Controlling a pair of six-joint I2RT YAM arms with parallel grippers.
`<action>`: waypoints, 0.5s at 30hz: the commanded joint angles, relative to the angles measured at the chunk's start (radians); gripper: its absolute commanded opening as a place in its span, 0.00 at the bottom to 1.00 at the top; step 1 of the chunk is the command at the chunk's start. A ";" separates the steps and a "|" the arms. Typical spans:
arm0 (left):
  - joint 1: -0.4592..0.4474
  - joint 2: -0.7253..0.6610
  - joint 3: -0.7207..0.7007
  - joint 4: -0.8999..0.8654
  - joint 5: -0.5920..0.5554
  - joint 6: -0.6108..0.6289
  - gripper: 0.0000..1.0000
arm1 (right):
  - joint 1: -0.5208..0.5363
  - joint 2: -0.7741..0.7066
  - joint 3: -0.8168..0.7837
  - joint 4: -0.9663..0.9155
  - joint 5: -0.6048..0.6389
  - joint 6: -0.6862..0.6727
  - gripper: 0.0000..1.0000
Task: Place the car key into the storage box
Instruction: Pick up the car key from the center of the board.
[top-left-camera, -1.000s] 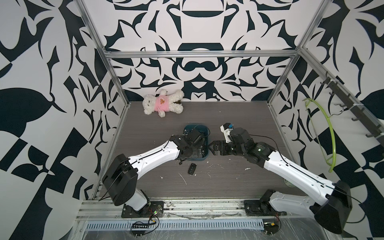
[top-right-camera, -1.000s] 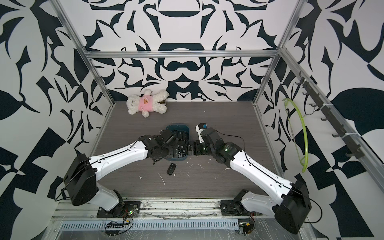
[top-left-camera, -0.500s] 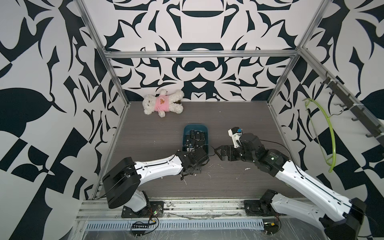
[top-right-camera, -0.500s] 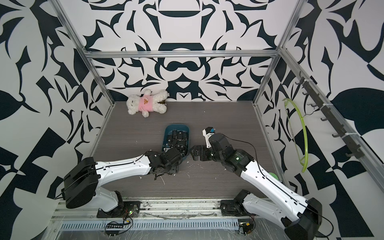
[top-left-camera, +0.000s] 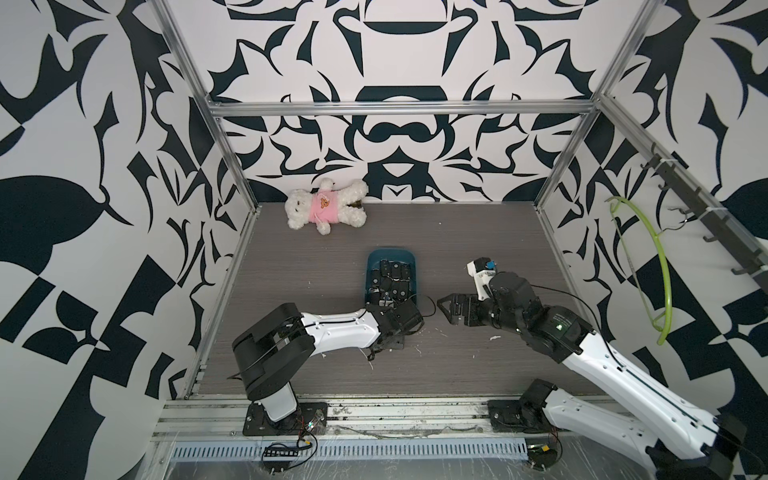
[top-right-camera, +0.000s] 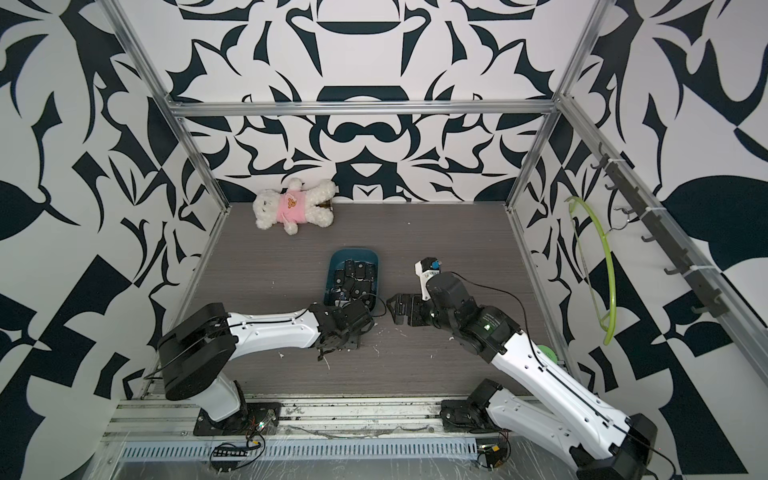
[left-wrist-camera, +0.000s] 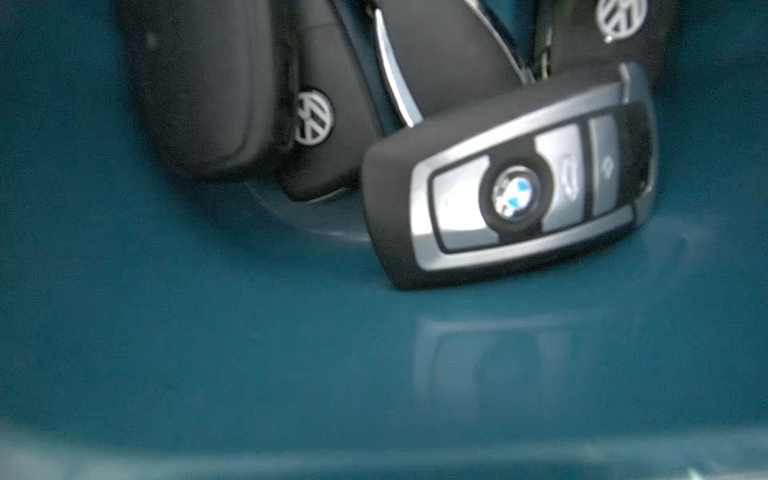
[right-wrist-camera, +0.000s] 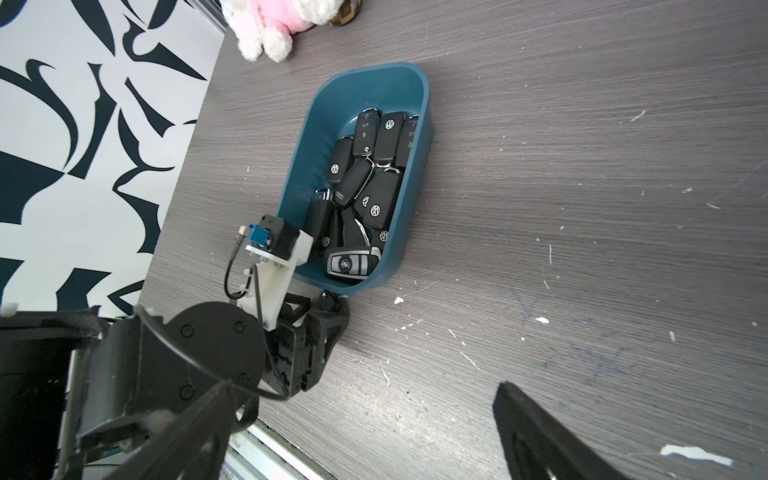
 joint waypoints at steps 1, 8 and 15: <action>-0.003 0.029 -0.010 0.016 0.005 0.004 0.59 | 0.000 -0.009 0.001 0.008 0.021 0.009 1.00; -0.022 0.026 -0.014 0.001 0.008 -0.020 0.38 | 0.000 0.003 0.002 0.014 0.025 0.007 1.00; -0.042 -0.016 0.029 -0.102 -0.010 -0.048 0.35 | 0.000 0.036 0.006 0.035 0.022 0.004 1.00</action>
